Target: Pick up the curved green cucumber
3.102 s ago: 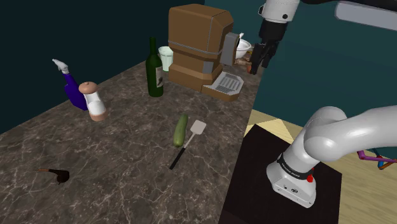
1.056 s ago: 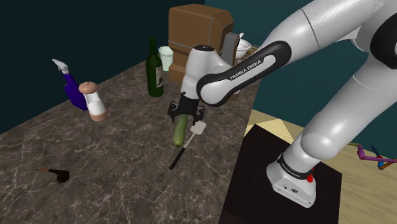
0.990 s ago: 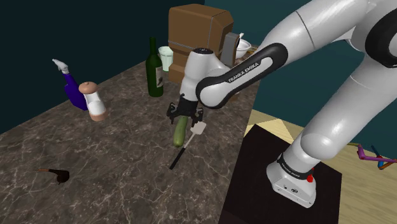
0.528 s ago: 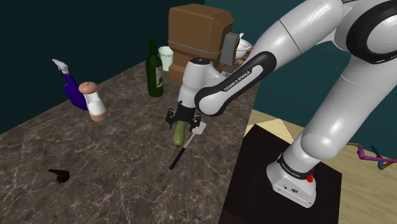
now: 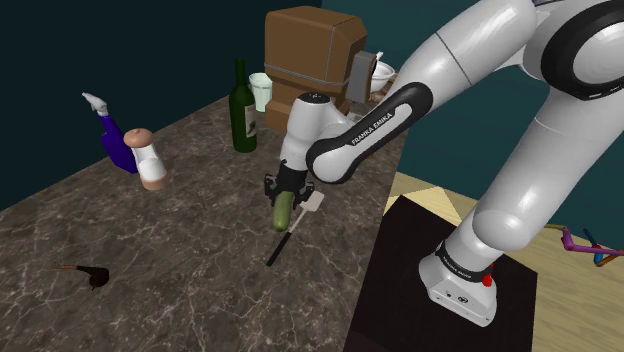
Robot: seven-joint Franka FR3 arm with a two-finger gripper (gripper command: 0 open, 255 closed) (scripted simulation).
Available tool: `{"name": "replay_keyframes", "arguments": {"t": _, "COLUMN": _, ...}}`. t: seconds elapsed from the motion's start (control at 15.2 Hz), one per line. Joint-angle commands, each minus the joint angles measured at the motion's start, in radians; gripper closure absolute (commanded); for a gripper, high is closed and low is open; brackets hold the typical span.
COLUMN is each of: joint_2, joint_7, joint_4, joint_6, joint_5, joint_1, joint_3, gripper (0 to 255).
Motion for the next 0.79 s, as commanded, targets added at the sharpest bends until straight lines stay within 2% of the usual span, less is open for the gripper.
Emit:
{"name": "replay_keyframes", "arguments": {"t": 0.0, "joint_2": 0.0, "joint_7": 0.0, "joint_4": 0.0, "joint_6": 0.0, "joint_5": 0.0, "joint_1": 0.0, "joint_3": 0.0, "gripper": 255}}
{"name": "replay_keyframes", "arguments": {"t": 0.2, "joint_2": 0.001, "joint_7": 0.0, "joint_4": 0.0, "joint_6": 0.0, "joint_5": -0.001, "joint_1": 0.0, "joint_3": 0.0, "gripper": 255}}
{"name": "replay_keyframes", "arguments": {"t": 0.73, "joint_2": -0.099, "joint_7": -0.049, "joint_4": 0.025, "joint_6": -0.113, "joint_5": 0.077, "joint_1": -0.009, "joint_3": 0.012, "gripper": 255}}
